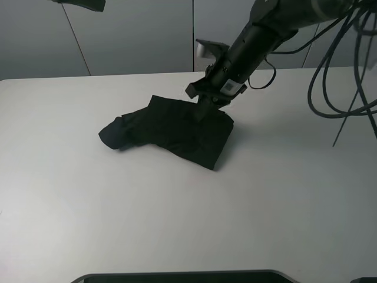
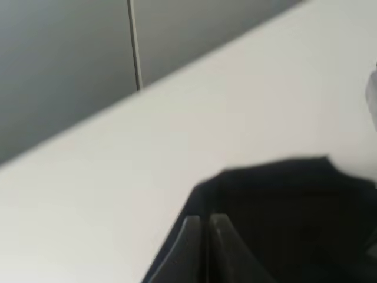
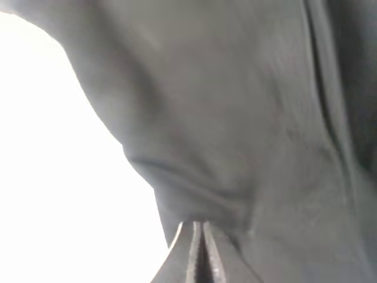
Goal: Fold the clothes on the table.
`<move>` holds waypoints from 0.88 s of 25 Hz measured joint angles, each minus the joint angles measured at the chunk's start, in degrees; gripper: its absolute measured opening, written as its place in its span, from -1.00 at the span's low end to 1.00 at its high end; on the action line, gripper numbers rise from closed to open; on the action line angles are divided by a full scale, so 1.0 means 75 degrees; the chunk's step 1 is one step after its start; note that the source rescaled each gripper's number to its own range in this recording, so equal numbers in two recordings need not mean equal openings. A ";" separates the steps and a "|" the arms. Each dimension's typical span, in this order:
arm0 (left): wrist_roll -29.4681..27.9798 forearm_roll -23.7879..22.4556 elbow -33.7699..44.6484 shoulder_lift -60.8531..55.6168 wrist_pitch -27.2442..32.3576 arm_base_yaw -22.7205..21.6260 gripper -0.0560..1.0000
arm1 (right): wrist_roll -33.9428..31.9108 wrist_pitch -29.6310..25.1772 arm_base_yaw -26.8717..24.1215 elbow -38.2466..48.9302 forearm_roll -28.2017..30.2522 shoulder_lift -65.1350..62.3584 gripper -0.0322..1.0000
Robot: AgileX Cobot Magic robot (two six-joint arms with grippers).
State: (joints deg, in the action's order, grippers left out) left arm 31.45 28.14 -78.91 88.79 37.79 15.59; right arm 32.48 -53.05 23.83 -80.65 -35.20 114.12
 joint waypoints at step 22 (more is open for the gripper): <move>-0.2162 -0.3752 0.0000 -0.7052 0.2171 0.0012 -0.89 | -0.0709 -0.1300 0.0014 -0.0014 0.3054 -0.9520 -0.93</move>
State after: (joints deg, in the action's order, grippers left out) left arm 15.23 0.00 -78.91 35.89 54.07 15.68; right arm 27.16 -62.80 23.94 -80.75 -12.30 42.72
